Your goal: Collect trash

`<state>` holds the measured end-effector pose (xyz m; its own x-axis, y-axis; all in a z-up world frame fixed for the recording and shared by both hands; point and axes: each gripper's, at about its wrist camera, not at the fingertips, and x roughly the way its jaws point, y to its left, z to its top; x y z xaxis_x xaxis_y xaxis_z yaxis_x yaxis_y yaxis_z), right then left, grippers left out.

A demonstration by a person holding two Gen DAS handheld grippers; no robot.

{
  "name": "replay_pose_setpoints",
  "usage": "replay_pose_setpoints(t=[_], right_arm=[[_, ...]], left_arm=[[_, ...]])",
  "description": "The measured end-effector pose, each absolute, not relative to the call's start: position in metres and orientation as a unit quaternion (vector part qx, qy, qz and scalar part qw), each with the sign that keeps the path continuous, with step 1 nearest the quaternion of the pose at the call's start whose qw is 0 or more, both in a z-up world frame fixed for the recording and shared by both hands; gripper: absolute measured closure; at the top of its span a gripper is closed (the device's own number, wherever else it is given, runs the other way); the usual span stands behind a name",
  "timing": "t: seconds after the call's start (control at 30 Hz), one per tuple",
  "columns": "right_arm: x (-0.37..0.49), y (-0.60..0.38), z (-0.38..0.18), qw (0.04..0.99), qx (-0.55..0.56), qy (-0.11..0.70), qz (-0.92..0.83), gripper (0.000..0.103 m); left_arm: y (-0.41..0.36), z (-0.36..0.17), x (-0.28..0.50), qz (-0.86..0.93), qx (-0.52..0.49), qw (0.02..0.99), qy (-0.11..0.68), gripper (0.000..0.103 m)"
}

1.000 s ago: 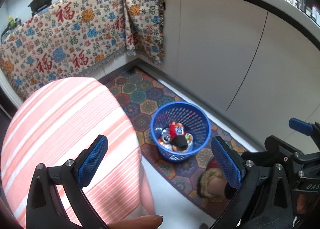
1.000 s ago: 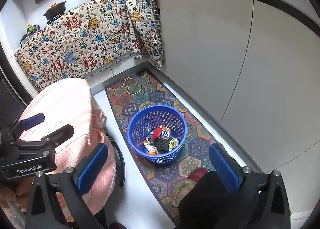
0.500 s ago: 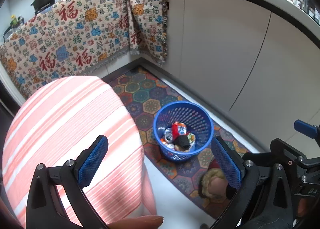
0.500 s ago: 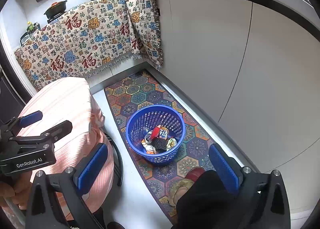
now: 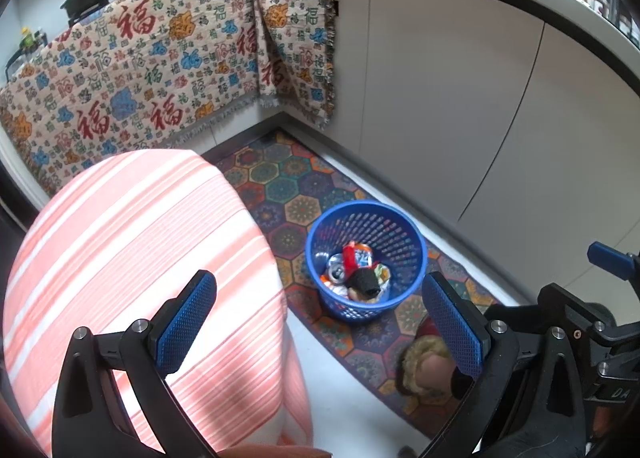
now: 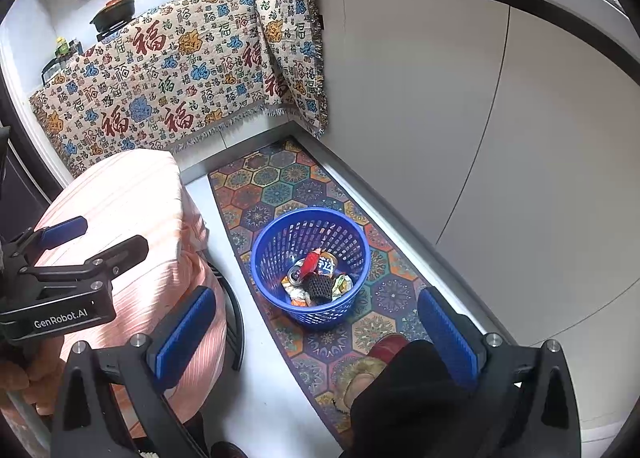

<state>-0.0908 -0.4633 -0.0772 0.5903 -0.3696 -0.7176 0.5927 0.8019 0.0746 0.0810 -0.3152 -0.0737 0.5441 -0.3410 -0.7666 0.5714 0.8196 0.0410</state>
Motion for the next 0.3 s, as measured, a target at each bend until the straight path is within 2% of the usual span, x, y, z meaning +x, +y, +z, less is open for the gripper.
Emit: replay_pose_setpoints(t=[0.3], right_arm=[[-0.0919, -0.4669, -0.0785, 0.876, 0.157, 0.361, -0.278, 0.000]], left_arm=[[-0.3139, -0.0719, 0.0784, -0.267, 0.144, 0.872, 0.384, 0.002]])
